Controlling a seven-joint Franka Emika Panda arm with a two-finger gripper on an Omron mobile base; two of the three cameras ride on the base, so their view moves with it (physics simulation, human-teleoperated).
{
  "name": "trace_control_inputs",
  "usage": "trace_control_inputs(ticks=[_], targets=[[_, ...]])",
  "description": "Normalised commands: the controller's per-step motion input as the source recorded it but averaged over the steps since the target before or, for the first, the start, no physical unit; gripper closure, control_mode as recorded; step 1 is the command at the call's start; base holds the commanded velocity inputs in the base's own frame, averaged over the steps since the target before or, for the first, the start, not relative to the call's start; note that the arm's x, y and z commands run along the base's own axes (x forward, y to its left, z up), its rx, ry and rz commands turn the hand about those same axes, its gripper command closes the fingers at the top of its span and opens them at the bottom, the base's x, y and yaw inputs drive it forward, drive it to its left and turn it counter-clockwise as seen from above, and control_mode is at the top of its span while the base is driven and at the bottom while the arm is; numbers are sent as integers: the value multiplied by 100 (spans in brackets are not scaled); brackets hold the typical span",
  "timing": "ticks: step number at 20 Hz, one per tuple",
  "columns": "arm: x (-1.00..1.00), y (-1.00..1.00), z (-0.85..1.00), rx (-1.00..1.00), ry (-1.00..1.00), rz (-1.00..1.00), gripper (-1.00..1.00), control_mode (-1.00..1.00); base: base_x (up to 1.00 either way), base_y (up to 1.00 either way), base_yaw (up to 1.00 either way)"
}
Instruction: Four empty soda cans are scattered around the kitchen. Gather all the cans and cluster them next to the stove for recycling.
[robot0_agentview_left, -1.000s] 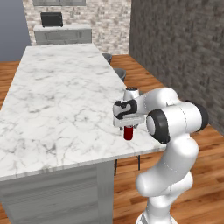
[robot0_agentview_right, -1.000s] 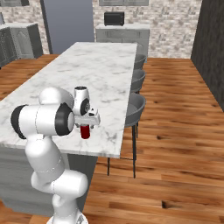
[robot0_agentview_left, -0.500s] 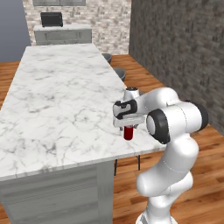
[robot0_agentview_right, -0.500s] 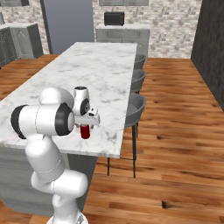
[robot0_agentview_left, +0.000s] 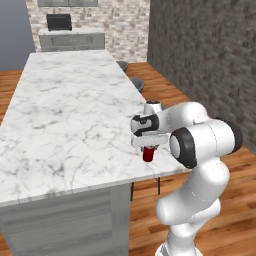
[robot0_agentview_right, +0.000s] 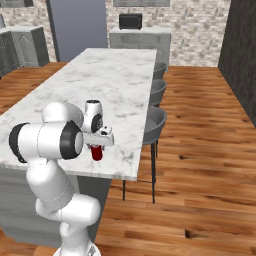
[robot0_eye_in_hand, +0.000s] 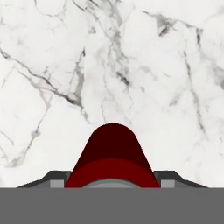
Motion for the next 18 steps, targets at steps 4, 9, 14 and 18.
trace_control_inputs(ticks=[4, 9, 14, 18], targets=[[-11, -6, -5, 1, 2, -3, 100, -100, 0, 0, 0], [-13, -2, 13, 0, -4, 0, 100, -100, 0, 0, 0], [-30, 0, 49, 0, -4, 0, 100, -100, 0, 0, 0], [-37, -1, 59, 0, 0, 0, 100, -100, 0, 0, 0]])
